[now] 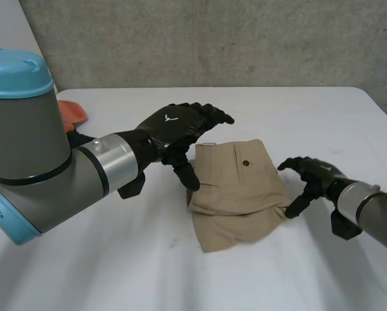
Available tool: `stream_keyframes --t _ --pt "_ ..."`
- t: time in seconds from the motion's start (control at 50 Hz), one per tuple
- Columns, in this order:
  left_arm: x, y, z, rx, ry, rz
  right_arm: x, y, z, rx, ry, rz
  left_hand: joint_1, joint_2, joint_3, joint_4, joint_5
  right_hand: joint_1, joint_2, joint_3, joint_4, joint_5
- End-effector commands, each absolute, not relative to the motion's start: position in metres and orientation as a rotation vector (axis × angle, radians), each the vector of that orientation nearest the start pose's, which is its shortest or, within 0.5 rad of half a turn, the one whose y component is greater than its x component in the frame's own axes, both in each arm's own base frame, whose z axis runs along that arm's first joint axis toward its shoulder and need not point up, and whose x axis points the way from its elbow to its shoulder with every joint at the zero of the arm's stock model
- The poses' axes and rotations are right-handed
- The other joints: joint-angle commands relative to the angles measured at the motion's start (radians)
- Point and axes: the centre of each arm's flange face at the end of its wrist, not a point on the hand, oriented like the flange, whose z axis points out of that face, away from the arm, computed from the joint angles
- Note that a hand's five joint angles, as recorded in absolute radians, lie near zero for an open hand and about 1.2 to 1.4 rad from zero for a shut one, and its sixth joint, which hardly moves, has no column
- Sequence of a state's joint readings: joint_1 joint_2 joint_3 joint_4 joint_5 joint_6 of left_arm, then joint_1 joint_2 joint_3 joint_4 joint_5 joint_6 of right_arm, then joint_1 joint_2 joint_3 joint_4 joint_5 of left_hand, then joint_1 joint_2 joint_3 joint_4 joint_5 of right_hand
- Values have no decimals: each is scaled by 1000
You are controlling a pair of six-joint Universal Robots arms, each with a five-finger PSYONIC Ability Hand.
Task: Fold the laundry.
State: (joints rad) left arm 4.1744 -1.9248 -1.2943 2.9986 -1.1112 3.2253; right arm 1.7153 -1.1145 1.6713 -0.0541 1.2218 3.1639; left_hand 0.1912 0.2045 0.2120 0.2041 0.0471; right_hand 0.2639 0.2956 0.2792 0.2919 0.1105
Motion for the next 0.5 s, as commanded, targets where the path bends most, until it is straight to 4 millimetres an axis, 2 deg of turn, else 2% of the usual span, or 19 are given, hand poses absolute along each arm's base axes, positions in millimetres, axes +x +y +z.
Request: stream_keyframes --t 0.02,0.2,0.4,0.48,0.5 --pt "-329 -218 267 -931 -1808 1466 224 -286 133 -458 2320 -1378 -7 -20 -28 -20 -37 65 33 49 37 44" --pt "-325 -217 269 -914 -1811 1469 235 -284 125 -492 2282 -1390 -7 -20 -28 -20 -37 141 109 126 113 120" --pt "-325 -218 267 -913 -1812 1470 244 -290 111 -508 2299 -1406 -10 -23 -31 -23 -40 232 200 217 204 211" --pt "-325 -216 265 -915 -1812 1467 246 -295 106 -502 2315 -1419 -13 -26 -34 -26 -43 413 382 398 385 392" --pt "-325 -217 265 -914 -1810 1471 247 -298 107 -501 2312 -1435 -13 -26 -34 -26 -43 676 644 660 648 655"
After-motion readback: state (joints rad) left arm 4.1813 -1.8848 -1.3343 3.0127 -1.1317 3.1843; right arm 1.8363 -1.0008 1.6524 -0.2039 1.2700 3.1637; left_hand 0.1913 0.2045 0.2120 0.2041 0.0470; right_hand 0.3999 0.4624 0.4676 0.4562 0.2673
